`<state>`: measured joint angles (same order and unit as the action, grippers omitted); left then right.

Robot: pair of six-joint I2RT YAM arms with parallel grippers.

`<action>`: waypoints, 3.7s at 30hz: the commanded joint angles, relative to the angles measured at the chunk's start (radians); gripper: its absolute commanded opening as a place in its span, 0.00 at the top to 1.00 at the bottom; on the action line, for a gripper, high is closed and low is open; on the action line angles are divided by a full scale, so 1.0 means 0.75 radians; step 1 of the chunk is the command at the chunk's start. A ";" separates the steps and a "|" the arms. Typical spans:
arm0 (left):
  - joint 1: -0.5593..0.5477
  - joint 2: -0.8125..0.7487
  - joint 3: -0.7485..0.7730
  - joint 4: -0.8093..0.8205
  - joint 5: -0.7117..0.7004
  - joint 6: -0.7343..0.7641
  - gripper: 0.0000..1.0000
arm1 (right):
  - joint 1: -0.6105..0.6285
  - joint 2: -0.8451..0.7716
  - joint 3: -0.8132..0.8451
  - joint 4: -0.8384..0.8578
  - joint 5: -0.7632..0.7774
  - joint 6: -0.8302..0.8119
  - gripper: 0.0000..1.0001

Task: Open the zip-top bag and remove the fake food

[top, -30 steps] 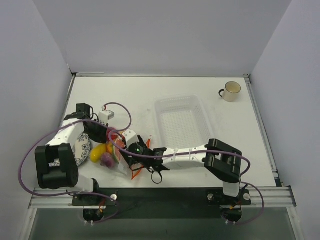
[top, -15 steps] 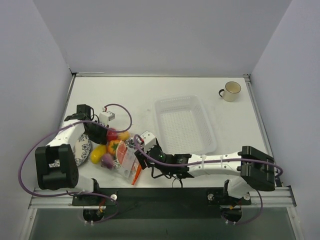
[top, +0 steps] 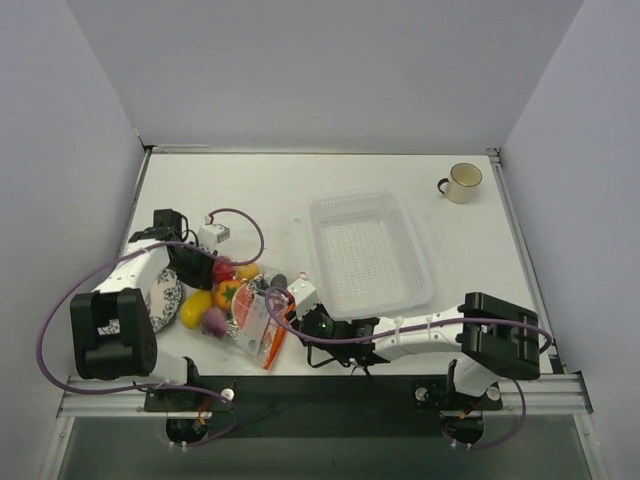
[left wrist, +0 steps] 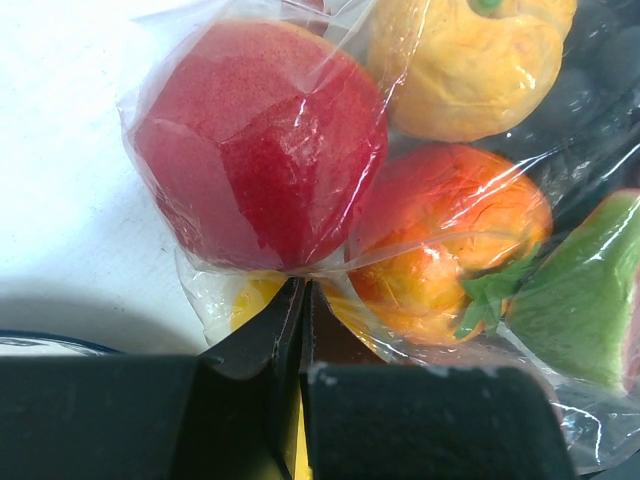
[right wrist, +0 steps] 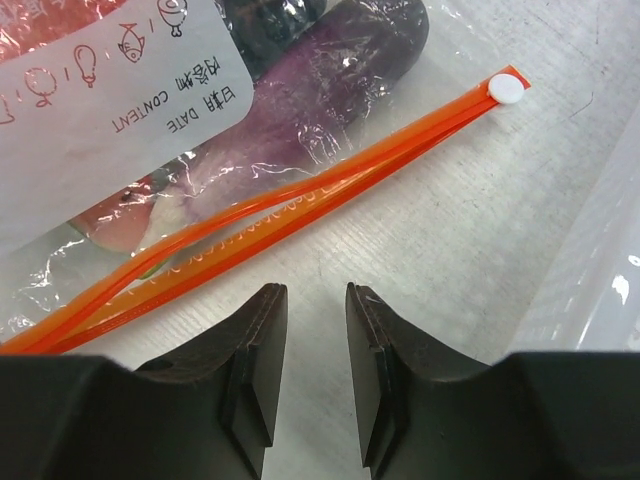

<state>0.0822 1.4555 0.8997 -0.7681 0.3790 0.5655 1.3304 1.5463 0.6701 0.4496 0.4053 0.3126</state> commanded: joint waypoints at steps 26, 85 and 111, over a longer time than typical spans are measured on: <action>0.003 -0.016 -0.009 -0.035 0.022 0.035 0.91 | -0.025 0.368 0.407 0.008 -0.103 0.051 0.40; -0.026 0.084 0.277 0.041 0.090 -0.380 1.00 | -0.285 -0.720 0.217 -0.933 -0.260 0.027 0.93; -0.402 0.342 0.242 0.134 0.018 -0.312 0.64 | -0.584 -0.657 0.229 -0.986 0.028 0.031 0.39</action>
<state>-0.2146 1.6260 1.0801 -0.7292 0.4465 0.3080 0.8486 1.0847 0.8497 -0.2726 0.4202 0.3389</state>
